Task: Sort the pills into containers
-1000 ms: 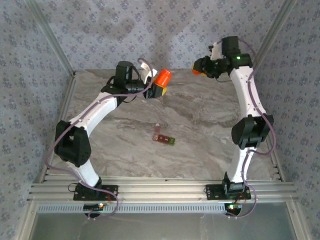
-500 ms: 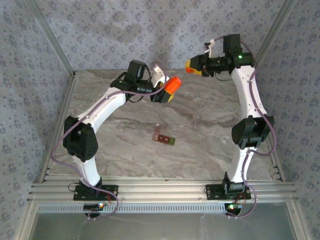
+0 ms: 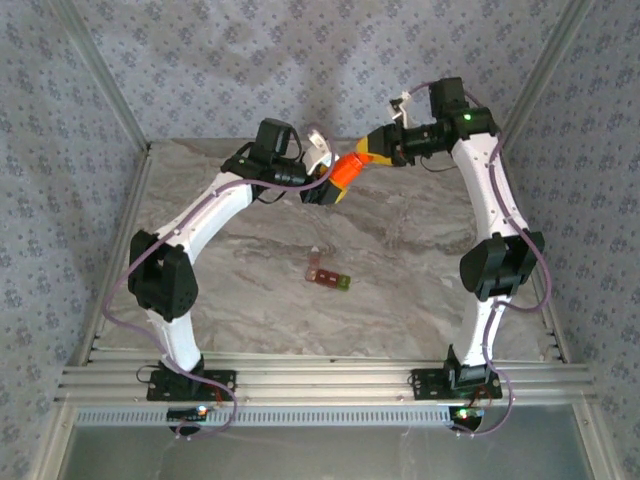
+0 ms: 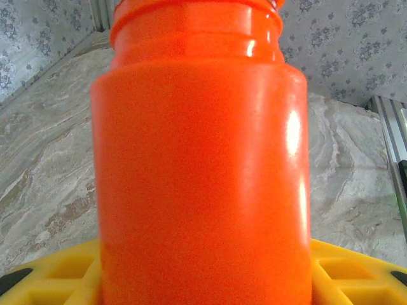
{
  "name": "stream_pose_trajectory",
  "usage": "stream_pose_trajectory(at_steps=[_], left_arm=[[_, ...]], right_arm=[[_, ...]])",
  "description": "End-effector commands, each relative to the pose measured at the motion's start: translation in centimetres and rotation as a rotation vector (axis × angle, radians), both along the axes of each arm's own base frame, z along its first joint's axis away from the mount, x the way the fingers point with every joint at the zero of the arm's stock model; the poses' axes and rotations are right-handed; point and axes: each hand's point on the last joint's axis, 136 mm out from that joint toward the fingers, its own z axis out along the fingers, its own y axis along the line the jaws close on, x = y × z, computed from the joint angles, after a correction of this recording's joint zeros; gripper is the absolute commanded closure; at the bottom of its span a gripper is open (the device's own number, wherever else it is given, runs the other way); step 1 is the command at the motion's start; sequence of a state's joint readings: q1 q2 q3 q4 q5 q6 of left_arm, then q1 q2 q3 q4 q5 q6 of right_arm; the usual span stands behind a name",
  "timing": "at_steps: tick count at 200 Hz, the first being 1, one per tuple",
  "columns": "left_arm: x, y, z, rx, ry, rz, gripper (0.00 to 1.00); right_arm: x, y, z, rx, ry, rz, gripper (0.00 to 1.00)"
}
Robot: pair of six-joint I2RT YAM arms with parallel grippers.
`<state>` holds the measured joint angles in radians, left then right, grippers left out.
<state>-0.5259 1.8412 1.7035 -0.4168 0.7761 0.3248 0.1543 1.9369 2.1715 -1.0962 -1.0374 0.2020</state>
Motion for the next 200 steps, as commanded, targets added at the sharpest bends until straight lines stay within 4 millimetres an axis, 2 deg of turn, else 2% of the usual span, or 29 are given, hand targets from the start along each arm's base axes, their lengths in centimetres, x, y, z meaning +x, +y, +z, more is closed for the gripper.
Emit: stream_pose_trajectory(at_steps=[1,47,105,200], left_arm=[[0.0,-0.2,1.2,-0.016,-0.041,-0.029,1.00],[-0.3,-0.1,1.4,-0.016,-0.054,-0.038,1.00],[-0.8,0.2,1.5,-0.016,-0.056,-0.052,1.00],[-2.7,-0.3,1.8,-0.012,-0.041,-0.131,1.00]], right_arm=[[-2.0,0.4,0.9,0.015,-0.009,0.049,0.63],[-2.8,0.7,0.4,0.006,0.006,0.077,0.63],[-2.9,-0.3,0.1,0.005,0.014,0.063,0.65],[-3.2,1.7,-0.4,0.033,0.022,0.145,0.64]])
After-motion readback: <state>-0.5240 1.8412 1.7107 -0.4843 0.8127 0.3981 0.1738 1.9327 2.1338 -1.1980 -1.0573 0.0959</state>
